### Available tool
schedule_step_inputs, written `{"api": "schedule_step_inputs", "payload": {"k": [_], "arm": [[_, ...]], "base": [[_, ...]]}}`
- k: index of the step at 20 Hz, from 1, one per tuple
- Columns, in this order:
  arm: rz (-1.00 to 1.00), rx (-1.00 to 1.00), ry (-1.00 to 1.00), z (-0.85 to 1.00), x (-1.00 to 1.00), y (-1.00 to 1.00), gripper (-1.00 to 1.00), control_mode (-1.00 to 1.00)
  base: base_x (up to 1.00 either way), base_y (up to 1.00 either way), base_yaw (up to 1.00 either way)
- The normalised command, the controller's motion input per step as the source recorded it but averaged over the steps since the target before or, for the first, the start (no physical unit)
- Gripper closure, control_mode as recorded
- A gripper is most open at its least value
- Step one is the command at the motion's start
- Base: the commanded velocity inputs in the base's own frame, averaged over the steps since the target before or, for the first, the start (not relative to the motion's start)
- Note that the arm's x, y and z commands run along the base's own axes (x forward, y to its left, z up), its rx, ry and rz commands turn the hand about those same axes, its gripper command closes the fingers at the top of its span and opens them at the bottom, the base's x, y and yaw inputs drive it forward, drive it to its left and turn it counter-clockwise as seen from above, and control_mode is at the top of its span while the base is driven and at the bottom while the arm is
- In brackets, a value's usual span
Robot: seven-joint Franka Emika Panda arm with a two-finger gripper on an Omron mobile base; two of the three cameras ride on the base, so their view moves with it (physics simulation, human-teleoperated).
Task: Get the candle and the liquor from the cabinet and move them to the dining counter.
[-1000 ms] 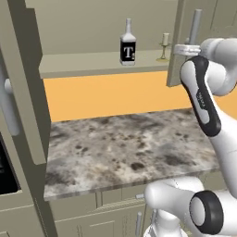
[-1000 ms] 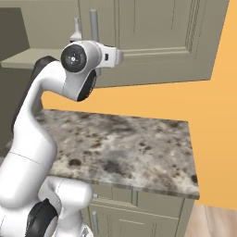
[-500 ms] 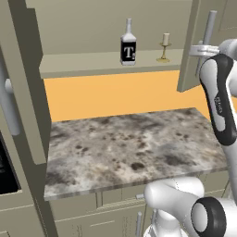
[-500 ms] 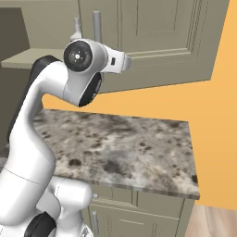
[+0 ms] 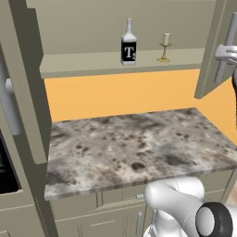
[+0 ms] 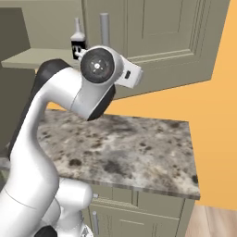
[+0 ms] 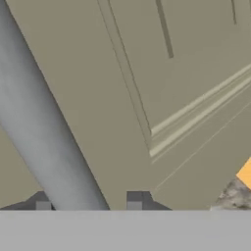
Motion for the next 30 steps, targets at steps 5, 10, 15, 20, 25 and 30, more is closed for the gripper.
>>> {"api": "schedule_step_inputs", "payload": {"k": [5,10,15,20,25,30], "arm": [[-0.01,0.17,0.0,0.01,-0.62,-0.64,1.0,-1.0],[-0.05,0.15,0.0,-0.2,-0.38,0.07,-1.0,-1.0],[-0.01,0.23,-0.07,-0.07,-0.64,0.08,-1.0,-1.0],[-0.11,0.12,-0.07,-0.15,-0.4,0.5,-1.0,-1.0],[-0.25,0.04,0.05,-0.16,-0.03,0.64,-1.0,-1.0],[-0.19,0.02,0.08,-0.04,0.01,0.6,-1.0,-1.0]], "base": [[0.0,0.0,0.0],[0.0,0.0,0.0],[0.0,0.0,0.0],[0.0,0.0,0.0],[0.0,0.0,0.0],[0.0,0.0,0.0]]}}
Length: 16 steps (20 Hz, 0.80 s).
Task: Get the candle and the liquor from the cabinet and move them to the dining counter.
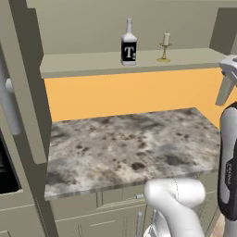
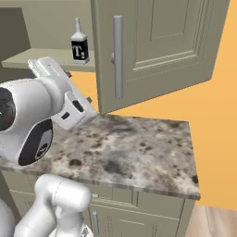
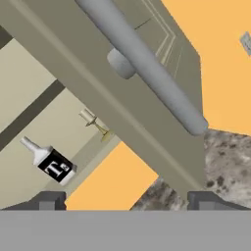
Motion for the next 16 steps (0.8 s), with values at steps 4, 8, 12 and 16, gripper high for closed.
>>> {"api": "schedule_step_inputs", "payload": {"k": [4,8,12,16], "arm": [[-0.2,0.02,0.0,-0.02,0.23,0.6,-1.0,-1.0],[-0.34,0.13,0.09,0.0,0.34,0.42,-1.0,-1.0],[-0.3,0.13,0.03,-0.12,0.45,0.19,-1.0,-1.0],[-0.3,0.14,-0.02,-0.08,0.54,0.09,-1.0,-1.0]], "base": [[0.0,0.0,0.0],[0.0,0.0,0.0],[0.0,0.0,0.0],[0.0,0.0,0.0]]}}
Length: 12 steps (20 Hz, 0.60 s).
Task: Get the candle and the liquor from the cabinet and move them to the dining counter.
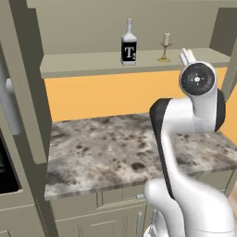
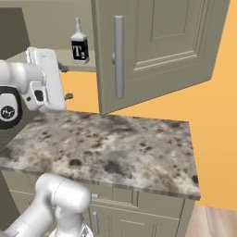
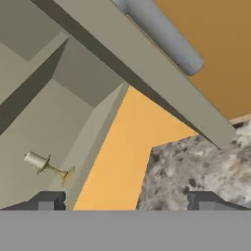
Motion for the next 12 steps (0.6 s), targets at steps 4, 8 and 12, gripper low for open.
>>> {"api": "schedule_step_inputs", "payload": {"k": [4,8,12], "arm": [[-0.16,0.12,-0.14,-0.16,0.49,-0.09,-1.0,-1.0],[-0.12,0.18,-0.21,-0.17,0.5,-0.17,-1.0,-1.0],[-0.24,0.13,-0.16,-0.2,0.43,-0.22,-1.0,-1.0]], "base": [[0.0,0.0,0.0],[0.0,0.0,0.0],[0.0,0.0,0.0]]}}
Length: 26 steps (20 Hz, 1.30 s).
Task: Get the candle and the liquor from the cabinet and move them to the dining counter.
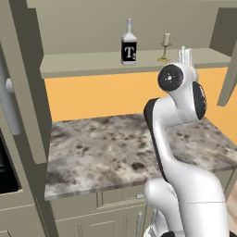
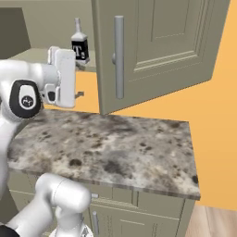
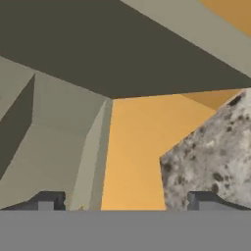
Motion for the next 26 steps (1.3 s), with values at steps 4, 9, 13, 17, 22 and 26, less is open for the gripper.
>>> {"api": "schedule_step_inputs", "payload": {"k": [4,9,13,17,22,26], "arm": [[-0.35,0.15,-0.04,-0.05,0.38,-0.26,-1.0,-1.0],[-0.37,0.18,-0.02,0.0,0.27,-0.29,-1.0,-1.0],[-0.2,0.16,-0.17,-0.11,0.2,-0.27,-1.0,-1.0],[-0.09,0.1,-0.25,-0.2,0.23,-0.21,-1.0,-1.0],[-0.08,0.08,-0.17,-0.2,0.39,-0.21,-1.0,-1.0],[-0.11,0.06,-0.12,-0.06,0.09,-0.18,-1.0,-1.0]], "base": [[0.0,0.0,0.0],[0.0,0.0,0.0],[0.0,0.0,0.0],[0.0,0.0,0.0],[0.0,0.0,0.0],[0.0,0.0,0.0]]}}
